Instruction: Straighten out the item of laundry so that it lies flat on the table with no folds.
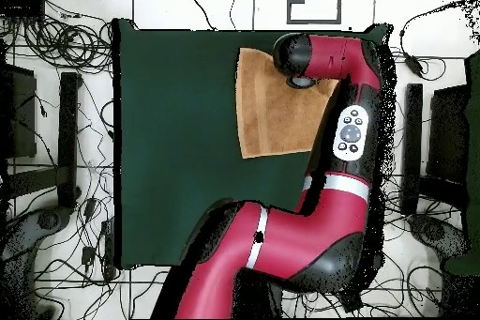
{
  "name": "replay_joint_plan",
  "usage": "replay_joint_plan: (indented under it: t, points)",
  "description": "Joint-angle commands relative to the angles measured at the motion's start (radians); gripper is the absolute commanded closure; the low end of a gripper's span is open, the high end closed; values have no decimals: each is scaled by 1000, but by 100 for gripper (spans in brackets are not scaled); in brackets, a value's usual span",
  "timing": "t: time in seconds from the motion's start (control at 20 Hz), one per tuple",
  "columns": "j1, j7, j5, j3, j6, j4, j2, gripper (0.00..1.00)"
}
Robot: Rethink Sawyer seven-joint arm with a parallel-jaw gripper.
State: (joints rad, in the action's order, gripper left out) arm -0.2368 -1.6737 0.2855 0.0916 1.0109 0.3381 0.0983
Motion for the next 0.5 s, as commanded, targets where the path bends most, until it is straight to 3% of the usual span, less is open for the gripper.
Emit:
replay_joint_plan:
  t: [0.05,0.35,0.4,0.5]
  points:
    - [4,156,40,-94,-129,-18,82,100]
    - [-3,128,11,-99,-132,34,61,100]
    - [-7,15,-12,-92,-71,38,61,0]
    - [-3,-19,-6,-84,-102,43,54,0]
